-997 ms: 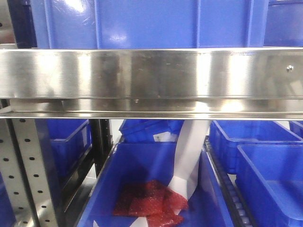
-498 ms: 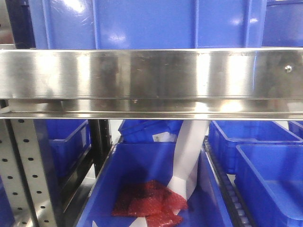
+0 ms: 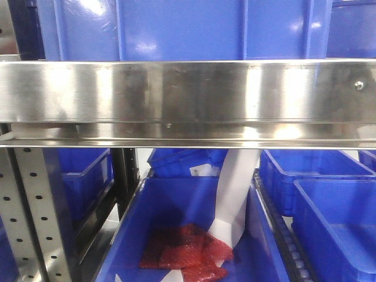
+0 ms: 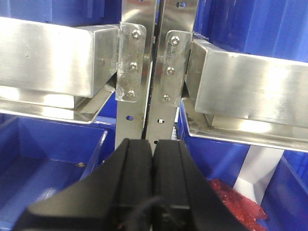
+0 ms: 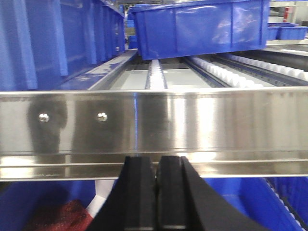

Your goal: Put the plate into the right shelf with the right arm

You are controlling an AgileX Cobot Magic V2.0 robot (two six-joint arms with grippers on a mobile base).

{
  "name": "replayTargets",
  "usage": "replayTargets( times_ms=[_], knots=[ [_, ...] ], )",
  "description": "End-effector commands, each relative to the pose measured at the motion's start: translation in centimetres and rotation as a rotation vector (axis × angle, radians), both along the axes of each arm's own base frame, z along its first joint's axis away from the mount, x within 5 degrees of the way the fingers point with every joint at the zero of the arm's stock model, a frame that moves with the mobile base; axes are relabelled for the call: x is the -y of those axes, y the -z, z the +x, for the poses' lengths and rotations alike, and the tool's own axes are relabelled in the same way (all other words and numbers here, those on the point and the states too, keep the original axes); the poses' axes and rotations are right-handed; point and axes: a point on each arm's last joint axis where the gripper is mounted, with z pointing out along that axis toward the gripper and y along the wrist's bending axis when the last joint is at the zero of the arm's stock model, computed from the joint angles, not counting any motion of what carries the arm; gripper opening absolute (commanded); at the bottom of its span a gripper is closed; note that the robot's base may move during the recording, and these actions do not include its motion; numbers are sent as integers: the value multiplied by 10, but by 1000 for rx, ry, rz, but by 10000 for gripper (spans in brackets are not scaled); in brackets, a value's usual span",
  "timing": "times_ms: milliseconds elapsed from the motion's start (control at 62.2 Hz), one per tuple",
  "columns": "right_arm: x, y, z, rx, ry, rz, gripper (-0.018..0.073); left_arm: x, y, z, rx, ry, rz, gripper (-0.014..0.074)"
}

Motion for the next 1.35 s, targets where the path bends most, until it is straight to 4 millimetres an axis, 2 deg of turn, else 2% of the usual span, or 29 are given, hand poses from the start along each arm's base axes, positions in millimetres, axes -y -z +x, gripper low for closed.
replayTargets(
  times_ms=[0,1334],
  knots=[
    [0,-8,-1,84,-1,-17,54,0,-5,0,84,2,-11,-47],
    [0,-5,-1,54,-2,-16,54,0,-5,0,84,2,-11,-47]
  ],
)
